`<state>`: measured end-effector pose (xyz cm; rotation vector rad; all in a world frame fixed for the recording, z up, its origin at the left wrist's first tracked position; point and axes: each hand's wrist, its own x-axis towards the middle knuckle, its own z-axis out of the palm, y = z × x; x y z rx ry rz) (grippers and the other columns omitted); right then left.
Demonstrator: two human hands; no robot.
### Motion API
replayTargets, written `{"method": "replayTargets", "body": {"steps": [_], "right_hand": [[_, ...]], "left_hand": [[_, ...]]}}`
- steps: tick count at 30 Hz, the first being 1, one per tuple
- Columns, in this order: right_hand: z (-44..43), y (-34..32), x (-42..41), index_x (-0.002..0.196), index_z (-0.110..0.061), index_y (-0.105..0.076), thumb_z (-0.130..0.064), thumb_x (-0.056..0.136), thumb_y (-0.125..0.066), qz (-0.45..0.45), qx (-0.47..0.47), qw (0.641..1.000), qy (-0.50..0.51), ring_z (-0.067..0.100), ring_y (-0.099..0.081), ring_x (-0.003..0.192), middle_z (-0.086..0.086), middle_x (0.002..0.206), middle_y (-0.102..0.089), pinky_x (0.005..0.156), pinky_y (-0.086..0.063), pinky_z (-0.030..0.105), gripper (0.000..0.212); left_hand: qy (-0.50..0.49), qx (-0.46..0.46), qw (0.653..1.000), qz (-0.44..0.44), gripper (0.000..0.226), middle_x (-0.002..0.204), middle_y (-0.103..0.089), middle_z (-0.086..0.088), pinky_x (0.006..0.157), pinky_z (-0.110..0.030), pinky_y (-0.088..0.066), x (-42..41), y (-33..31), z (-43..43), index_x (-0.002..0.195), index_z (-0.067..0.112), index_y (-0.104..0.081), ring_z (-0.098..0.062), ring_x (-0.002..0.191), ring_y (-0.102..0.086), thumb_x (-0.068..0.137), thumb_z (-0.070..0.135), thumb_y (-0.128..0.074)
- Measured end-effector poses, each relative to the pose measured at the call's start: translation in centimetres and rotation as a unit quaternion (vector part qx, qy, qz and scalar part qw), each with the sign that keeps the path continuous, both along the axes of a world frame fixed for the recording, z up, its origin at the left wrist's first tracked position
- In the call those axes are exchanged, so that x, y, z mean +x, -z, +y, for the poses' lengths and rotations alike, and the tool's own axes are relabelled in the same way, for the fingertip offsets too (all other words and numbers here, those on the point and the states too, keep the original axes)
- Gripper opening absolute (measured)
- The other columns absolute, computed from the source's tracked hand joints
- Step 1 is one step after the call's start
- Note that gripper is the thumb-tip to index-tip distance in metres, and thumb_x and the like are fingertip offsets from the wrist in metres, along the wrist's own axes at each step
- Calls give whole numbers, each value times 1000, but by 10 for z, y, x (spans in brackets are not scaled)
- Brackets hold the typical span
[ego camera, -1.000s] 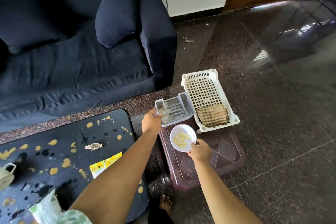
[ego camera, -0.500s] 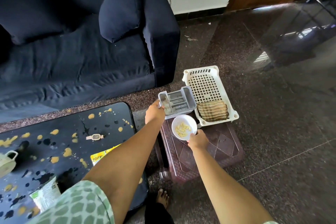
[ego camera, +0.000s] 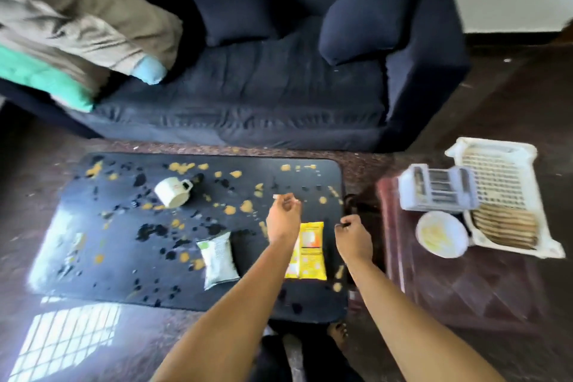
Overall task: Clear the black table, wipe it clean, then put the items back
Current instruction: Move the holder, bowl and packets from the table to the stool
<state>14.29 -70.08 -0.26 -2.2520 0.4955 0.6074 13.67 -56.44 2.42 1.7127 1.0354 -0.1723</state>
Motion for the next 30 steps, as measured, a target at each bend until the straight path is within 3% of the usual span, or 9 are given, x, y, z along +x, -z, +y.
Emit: {"method": "replayTargets", "body": {"steps": [4, 7, 11, 15, 19, 26, 30], "right_hand": [[93, 18, -16, 110, -17, -58, -20, 90, -53, 34, -7, 984, -175, 31, -61, 97, 8, 105, -67, 68, -41, 30, 20], [158, 37, -35, 103, -16, -60, -19, 88, -55, 46, 1, 966, -256, 27, -58, 104, 4, 113, -65, 74, -45, 29, 16], [210, 59, -35, 121, -17, -54, -12, 89, -51, 29, -75, 971, -227, 27, -48, 117, 7, 126, -50, 85, -45, 34, 33], [213, 81, 0, 131, -18, -43, -6, 90, -50, 13, -201, 960, -195, 30, -41, 122, 8, 138, -39, 86, -49, 39, 44], [198, 101, 32, 139, -21, -35, -2, 94, -37, -6, -283, 934, -217, 29, -30, 133, 6, 151, -28, 91, -43, 41, 50], [199, 117, 54, 128, -13, -43, 0, 95, -37, -9, -320, 909, -267, 32, -43, 115, 12, 128, -43, 78, -50, 38, 36], [195, 116, 61, 126, -8, -43, -6, 96, -40, -6, -315, 901, -297, 33, -48, 113, 15, 126, -48, 80, -47, 37, 29]], "left_hand": [[-161, 44, 986, 4, 29, 115, -62, -5, 82, -28, -40, -51, 6, 122, 122, 13, -55, -22, 100, -58, 93, 16, -53], [-207, 58, 976, 45, 41, 127, -57, -6, 81, -32, -45, -71, 18, 200, 133, 16, -45, -24, 100, -60, 93, 18, -54], [-172, 54, 977, 118, 53, 126, -57, -10, 65, -29, -41, -72, 42, 271, 141, 13, -36, -20, 74, -57, 93, 23, -55], [-160, 34, 975, 152, 61, 131, -52, -18, 79, -37, -45, -46, 67, 312, 138, 6, -35, -34, 109, -57, 90, 32, -61], [-188, 13, 970, 151, 76, 138, -45, -20, 96, -41, -41, -16, 89, 334, 141, 5, -30, -37, 123, -48, 84, 39, -67], [-227, -20, 961, 157, 90, 134, -48, -19, 100, -43, -44, 9, 116, 357, 138, 4, -33, -36, 120, -48, 72, 45, -78], [-224, -53, 961, 155, 82, 123, -60, -15, 84, -33, -48, 8, 119, 367, 133, 1, -45, -31, 105, -59, 71, 42, -80]]}}
